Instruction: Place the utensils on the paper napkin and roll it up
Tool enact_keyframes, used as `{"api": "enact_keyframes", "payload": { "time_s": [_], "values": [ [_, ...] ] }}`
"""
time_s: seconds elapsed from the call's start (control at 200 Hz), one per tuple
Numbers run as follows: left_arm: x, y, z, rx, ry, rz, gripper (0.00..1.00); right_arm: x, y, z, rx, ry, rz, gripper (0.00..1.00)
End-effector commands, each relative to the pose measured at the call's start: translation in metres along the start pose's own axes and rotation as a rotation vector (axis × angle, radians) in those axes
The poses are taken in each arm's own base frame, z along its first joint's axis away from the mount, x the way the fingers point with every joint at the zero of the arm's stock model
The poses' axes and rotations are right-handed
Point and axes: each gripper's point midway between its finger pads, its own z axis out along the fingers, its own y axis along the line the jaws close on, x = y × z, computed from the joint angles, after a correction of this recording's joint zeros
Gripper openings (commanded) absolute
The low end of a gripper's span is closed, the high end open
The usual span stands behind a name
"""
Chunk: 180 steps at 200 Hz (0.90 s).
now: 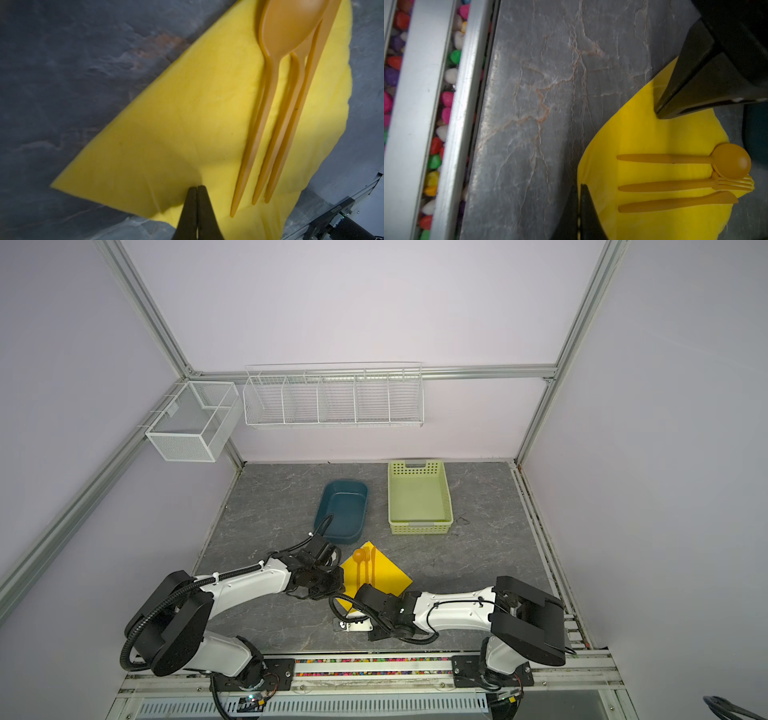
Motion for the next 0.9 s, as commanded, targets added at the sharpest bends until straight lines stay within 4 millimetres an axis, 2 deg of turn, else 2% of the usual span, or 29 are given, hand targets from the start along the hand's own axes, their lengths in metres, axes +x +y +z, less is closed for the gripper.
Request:
{"api": "enact_keyframes", "payload": {
  "time_s": [0.0,0.47,0.895],
  "values": [
    [0.005,0.009,0.004,-0.037,0.011,0.003,0.01,-0.009,-0.005,-0.009,-0.014,-0.023,0.006,0.09],
    [0.01,0.016,0.009,-0.065,0.031,0.001,0.01,-0.012,-0.025,-0.014,-0.016,-0.068,0.071,0.09],
    [0.014,0.019,0.003,-0.082,0.022,-0.002,0.01,-0.014,-0.04,-0.013,-0.057,-0.116,0.155,0.09]
  ]
}}
